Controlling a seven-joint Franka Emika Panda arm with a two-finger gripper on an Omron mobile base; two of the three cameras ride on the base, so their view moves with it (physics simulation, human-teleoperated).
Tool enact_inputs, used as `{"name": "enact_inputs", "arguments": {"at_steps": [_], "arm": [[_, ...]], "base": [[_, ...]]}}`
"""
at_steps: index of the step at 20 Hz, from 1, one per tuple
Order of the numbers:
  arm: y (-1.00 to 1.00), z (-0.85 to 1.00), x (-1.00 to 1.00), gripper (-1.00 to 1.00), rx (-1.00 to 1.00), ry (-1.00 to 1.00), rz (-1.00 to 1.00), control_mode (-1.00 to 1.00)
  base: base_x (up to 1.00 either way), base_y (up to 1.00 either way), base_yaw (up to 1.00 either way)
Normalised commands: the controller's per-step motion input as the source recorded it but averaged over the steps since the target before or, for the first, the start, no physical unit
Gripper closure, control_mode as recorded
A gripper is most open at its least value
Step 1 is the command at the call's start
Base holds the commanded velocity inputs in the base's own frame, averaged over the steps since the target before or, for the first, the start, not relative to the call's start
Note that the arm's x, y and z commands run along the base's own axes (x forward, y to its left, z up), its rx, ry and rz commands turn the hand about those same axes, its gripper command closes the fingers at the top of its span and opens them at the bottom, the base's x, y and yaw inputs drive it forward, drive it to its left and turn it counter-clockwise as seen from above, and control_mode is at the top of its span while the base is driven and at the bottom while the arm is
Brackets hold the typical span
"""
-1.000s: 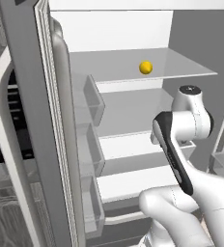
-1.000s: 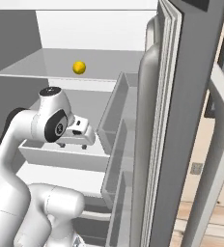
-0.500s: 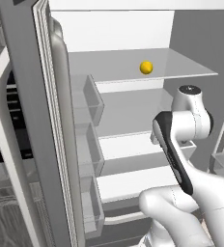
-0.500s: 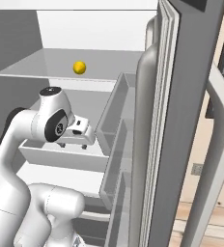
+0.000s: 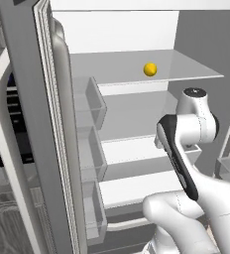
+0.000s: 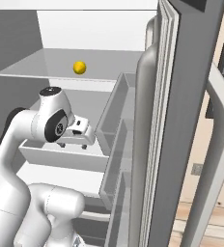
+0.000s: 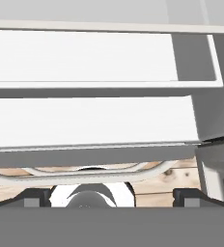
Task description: Retrieve a lemon from the fridge and place it on the cutting board with the fish.
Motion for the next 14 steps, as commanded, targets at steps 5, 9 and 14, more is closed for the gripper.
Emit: {"name": "enact_inputs", "arguments": {"at_steps": [5,9,14], "arm": [[0.00,0.00,0.00,-1.00,0.00,-0.01,0.00,-1.00],[0.00,0.24,-0.01,-1.00,0.00,-0.25,0.03,-1.00],[0.05,0.45,-0.08,-1.00,0.00,-0.30,0.02,-1.00]], "base": [[0.00,0.00,0.00],[0.00,0.00,0.00],[0.00,0.00,0.00]]}}
